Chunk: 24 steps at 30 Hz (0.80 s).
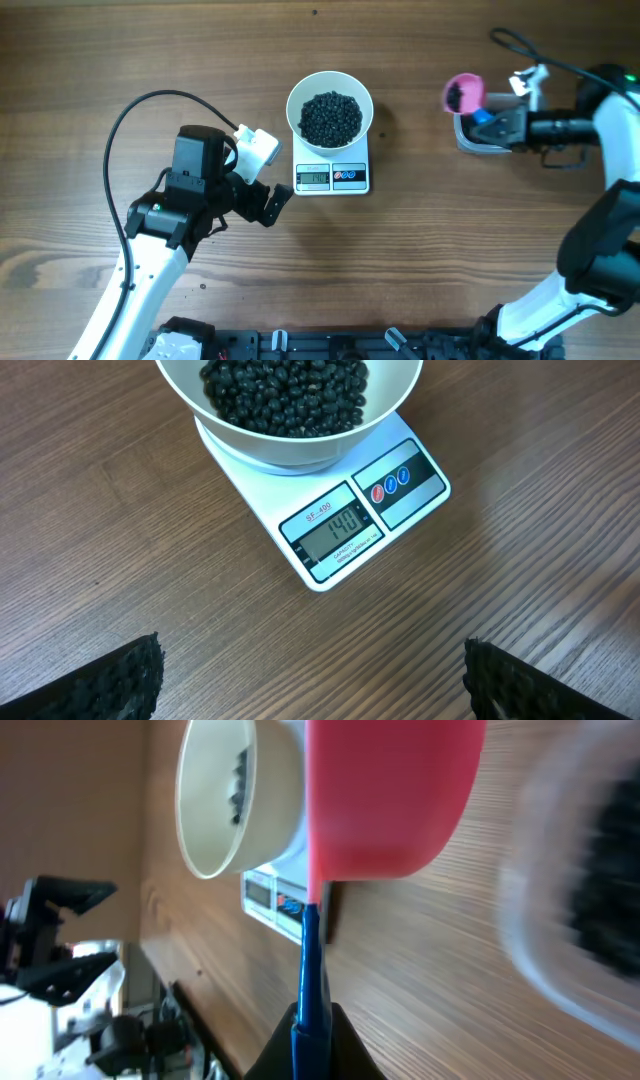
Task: Scoop item into bowl and weigh 150g on scale
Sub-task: 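Carry filled pink scoop from tub over the white bowl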
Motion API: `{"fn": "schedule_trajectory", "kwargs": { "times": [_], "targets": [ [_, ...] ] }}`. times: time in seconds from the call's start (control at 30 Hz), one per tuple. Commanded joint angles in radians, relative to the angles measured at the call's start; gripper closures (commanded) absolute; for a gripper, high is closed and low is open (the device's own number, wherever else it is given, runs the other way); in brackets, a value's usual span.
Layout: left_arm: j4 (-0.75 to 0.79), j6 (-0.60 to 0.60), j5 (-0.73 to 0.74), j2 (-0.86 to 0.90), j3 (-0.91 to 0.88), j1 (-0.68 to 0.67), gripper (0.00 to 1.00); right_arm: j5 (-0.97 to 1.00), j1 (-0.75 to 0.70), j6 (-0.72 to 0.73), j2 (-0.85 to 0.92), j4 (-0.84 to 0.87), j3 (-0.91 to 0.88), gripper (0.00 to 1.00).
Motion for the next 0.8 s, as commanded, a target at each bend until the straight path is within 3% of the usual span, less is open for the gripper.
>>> {"fn": "schedule_trajectory", "kwargs": {
  "times": [0.0, 0.33, 0.77],
  "targets": [
    [0.003, 0.001, 0.016, 0.008, -0.010, -0.003, 0.00, -0.058, 0.098, 0.081, 0.005, 0.027, 0.059, 0.96],
    [0.003, 0.002, 0.016, 0.008, -0.010, -0.003, 0.00, -0.047, 0.296, 0.212, 0.005, 0.095, 0.165, 0.96],
    [0.003, 0.002, 0.016, 0.008, -0.010, -0.003, 0.00, 0.309, 0.531, 0.411, 0.005, 0.219, 0.181, 0.96]
  ]
}}
